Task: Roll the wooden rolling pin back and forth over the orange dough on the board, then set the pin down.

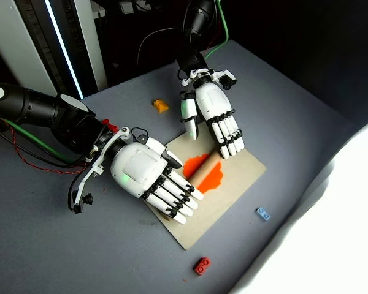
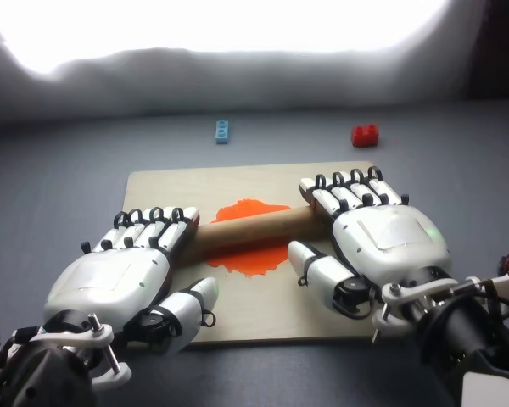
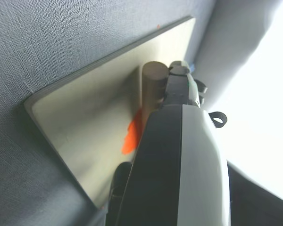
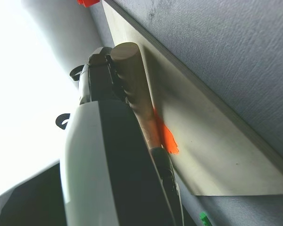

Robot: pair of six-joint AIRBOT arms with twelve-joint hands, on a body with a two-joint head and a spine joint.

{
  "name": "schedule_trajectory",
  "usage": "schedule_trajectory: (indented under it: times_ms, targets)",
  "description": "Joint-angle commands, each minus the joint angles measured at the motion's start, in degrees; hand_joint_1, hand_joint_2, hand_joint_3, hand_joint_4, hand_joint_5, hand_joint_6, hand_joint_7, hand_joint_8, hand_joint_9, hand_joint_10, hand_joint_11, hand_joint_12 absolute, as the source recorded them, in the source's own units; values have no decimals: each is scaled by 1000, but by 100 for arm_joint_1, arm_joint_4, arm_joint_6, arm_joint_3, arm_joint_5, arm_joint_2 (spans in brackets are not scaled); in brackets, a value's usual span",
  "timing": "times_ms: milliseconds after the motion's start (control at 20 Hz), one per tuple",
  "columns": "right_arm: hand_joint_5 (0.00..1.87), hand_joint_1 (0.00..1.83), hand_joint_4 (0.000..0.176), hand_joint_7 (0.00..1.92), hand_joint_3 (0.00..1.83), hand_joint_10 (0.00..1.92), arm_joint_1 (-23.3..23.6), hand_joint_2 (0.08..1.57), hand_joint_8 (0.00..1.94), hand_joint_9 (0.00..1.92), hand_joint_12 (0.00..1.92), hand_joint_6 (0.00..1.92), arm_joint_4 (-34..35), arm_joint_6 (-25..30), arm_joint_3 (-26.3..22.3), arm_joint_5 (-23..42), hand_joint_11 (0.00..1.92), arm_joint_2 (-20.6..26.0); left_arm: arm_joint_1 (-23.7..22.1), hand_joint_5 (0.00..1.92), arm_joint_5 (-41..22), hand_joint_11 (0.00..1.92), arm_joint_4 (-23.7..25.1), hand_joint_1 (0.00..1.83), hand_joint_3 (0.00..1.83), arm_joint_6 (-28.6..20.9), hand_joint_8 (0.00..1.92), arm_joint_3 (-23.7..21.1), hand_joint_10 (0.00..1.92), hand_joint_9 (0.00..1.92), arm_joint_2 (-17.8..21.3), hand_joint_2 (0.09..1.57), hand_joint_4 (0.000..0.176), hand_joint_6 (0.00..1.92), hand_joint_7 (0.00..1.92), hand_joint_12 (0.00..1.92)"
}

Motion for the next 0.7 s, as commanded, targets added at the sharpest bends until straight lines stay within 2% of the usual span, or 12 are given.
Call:
schedule_trajectory:
  times_ms: [0,150,550,650]
  targets:
    - [151,0,0,164,12,4,-12,1571,4,132,313,7,-287,-5,-27,-360,0,20,23,3,-320,0,214,0,17,-12,0,-38,0,0,50,1570,0,0,6,0]
    - [140,0,0,162,10,2,-11,1571,2,132,275,4,-287,-11,-85,-372,0,57,41,12,-320,0,234,0,18,10,5,-147,0,0,105,1571,0,4,18,0]
    - [154,0,0,169,11,4,-37,1571,4,142,318,4,-287,-80,-353,-428,0,186,87,13,-350,0,267,0,23,-11,4,-368,0,0,168,1571,0,5,11,0]
    - [132,0,0,148,10,1,-45,1571,1,119,247,1,-287,-94,-380,-437,0,204,101,14,-357,0,267,0,22,-15,6,-404,0,0,169,1570,0,4,17,0]
